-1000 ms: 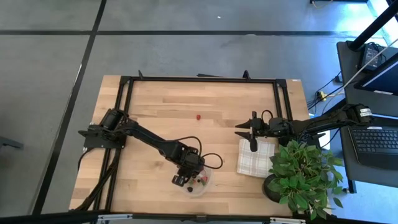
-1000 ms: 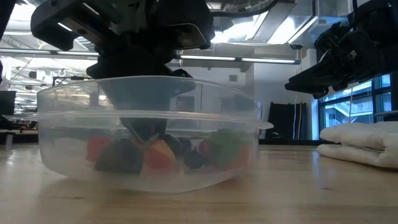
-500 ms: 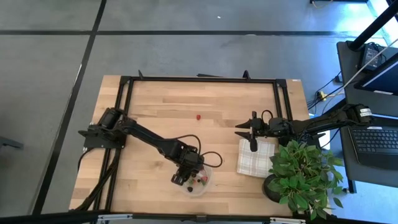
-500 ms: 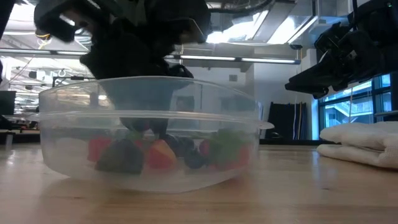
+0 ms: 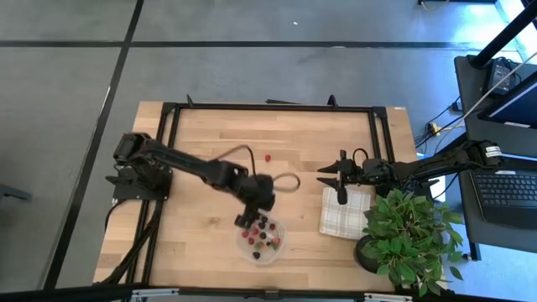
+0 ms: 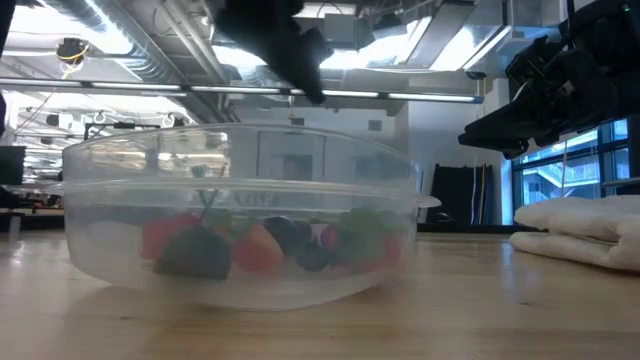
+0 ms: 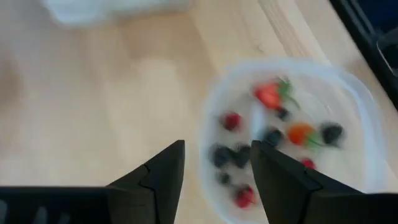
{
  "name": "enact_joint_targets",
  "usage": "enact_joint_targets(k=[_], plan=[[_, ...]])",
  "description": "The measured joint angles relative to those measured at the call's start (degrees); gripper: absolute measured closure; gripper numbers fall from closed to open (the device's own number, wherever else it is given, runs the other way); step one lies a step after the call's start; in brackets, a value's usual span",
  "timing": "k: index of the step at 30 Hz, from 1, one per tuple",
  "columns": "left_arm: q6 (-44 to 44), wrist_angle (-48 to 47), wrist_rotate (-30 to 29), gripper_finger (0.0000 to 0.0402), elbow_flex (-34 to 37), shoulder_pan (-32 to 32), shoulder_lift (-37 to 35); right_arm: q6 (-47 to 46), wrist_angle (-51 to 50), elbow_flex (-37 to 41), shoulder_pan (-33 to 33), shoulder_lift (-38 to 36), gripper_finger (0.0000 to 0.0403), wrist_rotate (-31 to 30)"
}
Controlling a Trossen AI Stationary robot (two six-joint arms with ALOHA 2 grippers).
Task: Pick and placing Produce into tupperware
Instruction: Put the raspberry in the bottom transparent bin
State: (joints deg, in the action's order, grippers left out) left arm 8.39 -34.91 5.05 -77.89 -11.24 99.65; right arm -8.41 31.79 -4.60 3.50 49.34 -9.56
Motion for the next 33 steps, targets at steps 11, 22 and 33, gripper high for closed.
enact_joint_targets(k=[11,22,33], plan=[[9.9,5.6,0.5,0.0224,0.0,13.4,-1.1,0.1,-0.3,0.0,0.0,0.0,0.0253,0.0],[8.7,6.0,-3.6,0.0224,0.0,24.4,-0.5,0.1,-0.4,0.0,0.0,0.0,0.0253,0.0],[5.4,6.3,-4.8,0.0224,0.0,27.3,-0.5,2.7,-0.4,0.0,0.0,0.0,0.0253,0.0]])
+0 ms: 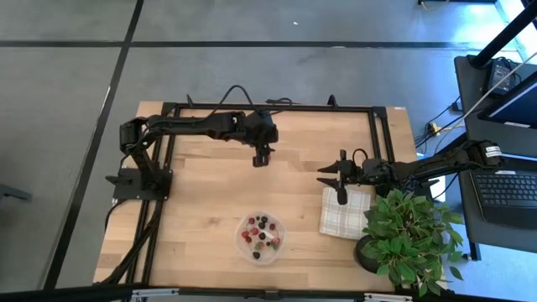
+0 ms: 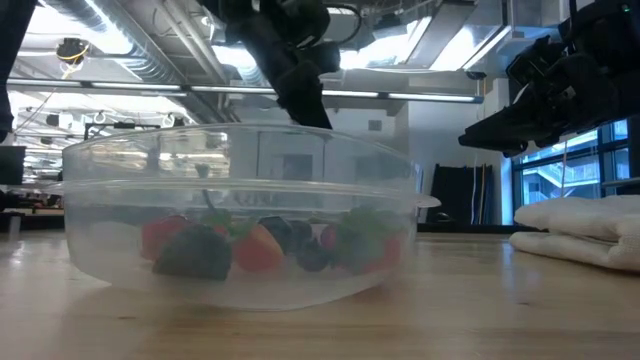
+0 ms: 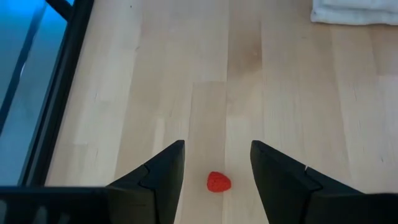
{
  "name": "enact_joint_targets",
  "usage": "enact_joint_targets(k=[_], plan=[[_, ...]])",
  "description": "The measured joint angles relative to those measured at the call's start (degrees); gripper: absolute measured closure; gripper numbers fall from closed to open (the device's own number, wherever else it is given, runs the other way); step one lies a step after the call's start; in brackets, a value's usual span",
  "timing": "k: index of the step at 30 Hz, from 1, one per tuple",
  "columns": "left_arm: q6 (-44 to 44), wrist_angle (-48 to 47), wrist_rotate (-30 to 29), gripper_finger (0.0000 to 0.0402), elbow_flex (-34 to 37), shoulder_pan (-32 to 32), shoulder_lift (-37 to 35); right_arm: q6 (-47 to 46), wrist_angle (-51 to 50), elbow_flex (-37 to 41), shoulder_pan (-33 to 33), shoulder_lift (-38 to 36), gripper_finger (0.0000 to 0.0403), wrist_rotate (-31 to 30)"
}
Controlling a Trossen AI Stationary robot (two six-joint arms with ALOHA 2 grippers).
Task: Pick and placing Produce into tupperware
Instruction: Put the raspberry in the bottom transparent bin
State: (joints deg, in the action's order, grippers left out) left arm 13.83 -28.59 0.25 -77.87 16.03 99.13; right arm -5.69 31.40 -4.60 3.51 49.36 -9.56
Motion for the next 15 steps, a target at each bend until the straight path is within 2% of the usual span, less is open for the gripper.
enact_joint_targets(k=[15], plan=[[0.9,0.9,-0.5,0.0224,0.0,0.4,0.0,0.0,0.0,0.0,0.0,0.0,0.0253,0.0]])
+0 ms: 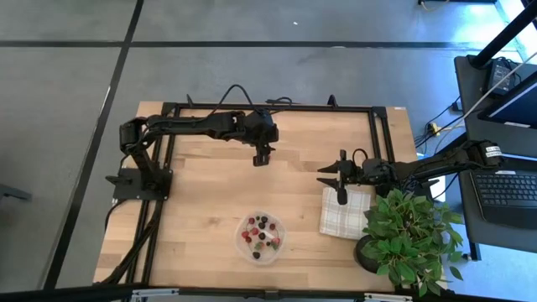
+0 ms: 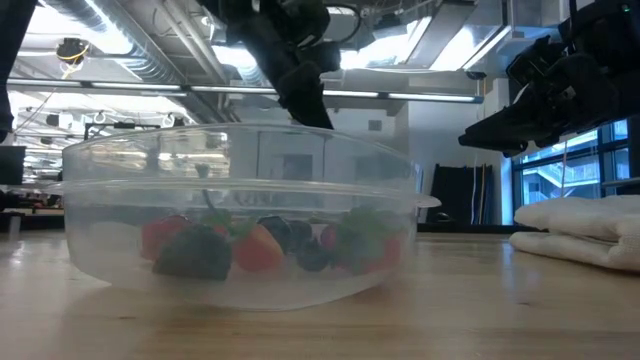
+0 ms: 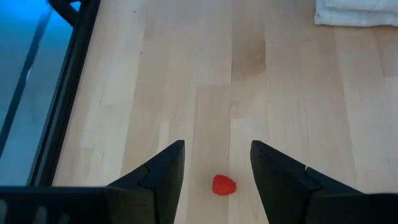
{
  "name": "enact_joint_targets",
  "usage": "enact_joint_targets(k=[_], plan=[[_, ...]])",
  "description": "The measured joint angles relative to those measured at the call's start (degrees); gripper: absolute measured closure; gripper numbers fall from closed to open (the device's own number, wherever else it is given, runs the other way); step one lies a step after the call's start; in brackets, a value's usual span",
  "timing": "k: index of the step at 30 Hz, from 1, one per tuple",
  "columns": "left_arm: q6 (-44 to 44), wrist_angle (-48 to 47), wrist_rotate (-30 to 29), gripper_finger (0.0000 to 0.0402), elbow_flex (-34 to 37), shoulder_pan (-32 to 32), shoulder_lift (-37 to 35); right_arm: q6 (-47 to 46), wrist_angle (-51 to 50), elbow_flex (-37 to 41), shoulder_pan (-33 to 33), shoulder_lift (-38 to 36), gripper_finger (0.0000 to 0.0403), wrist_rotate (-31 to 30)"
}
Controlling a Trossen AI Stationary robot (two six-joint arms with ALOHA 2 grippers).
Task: Pick and placing Produce into tupperware
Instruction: Put the raspberry in the bottom transparent bin
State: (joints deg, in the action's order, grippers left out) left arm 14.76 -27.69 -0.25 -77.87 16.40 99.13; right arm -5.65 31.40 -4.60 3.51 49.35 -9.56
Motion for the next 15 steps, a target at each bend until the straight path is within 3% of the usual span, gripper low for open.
enact_joint_targets(k=[15], plan=[[0.7,0.3,0.4,0.0224,0.0,1.7,1.5,0.3,0.0,0.0,0.0,0.0,0.0253,0.0]])
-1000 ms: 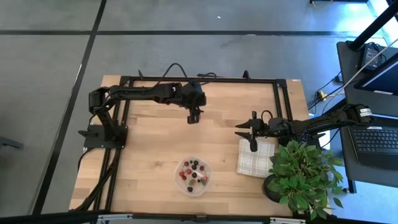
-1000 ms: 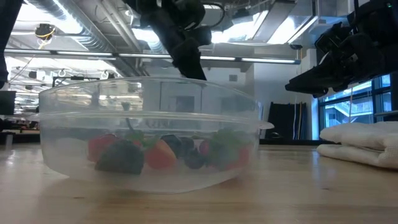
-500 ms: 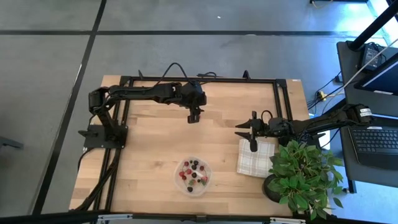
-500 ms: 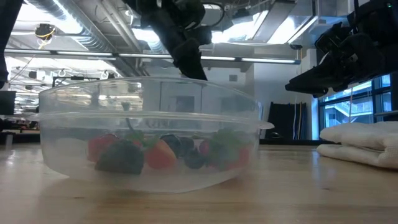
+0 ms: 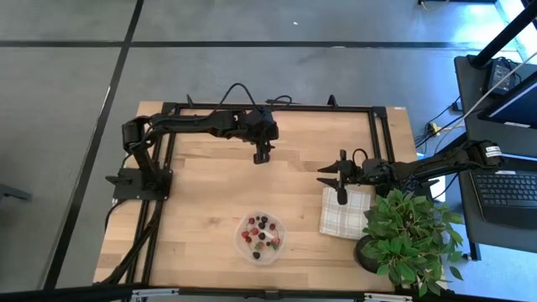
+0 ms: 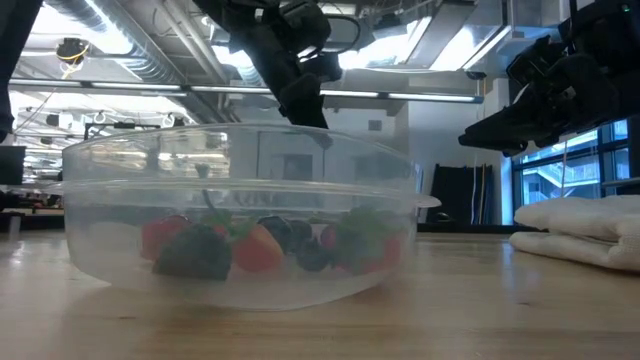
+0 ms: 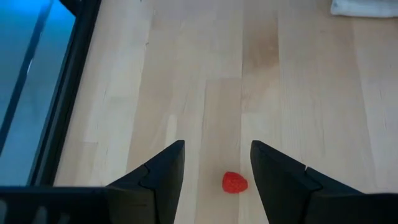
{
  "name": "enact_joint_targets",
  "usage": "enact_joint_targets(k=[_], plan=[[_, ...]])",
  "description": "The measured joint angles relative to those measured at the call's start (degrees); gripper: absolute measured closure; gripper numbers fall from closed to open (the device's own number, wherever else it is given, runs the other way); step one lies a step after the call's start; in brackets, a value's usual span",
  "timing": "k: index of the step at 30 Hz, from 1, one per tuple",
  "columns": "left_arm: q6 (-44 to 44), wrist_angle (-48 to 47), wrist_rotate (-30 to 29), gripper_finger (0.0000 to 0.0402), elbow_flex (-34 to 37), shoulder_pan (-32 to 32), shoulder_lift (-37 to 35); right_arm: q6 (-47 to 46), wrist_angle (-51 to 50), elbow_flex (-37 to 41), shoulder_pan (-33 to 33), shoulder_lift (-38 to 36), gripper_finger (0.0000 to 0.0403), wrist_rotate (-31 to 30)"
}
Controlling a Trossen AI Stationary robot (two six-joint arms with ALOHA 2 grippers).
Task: Pick and placing Produce into tupperware
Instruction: Put the raspberry in the bottom transparent bin
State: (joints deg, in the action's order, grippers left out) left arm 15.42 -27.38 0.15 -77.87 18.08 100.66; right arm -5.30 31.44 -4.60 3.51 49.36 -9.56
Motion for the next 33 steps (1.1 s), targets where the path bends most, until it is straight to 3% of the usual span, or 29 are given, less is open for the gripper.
enact_joint_targets(k=[7,18,22,29,33], plan=[[1.1,-0.2,2.6,0.0215,0.0,-0.1,0.0,0.0,0.0,0.0,0.0,0.0,0.0253,0.0],[3.1,0.0,0.0,0.0121,0.0,1.4,0.8,0.0,0.0,0.0,0.0,0.0,0.0253,0.0],[11.6,-1.8,-0.1,0.0118,0.1,2.5,1.7,-0.2,0.0,0.0,0.0,0.0,0.0253,0.0],[15.7,-1.1,7.2,0.0117,-0.1,3.9,5.8,0.0,-0.1,0.0,0.0,0.0,0.0253,0.0],[18.1,-0.8,8.2,0.0117,-0.1,3.3,9.0,-0.1,-0.3,0.0,0.0,0.0,0.0253,0.0]])
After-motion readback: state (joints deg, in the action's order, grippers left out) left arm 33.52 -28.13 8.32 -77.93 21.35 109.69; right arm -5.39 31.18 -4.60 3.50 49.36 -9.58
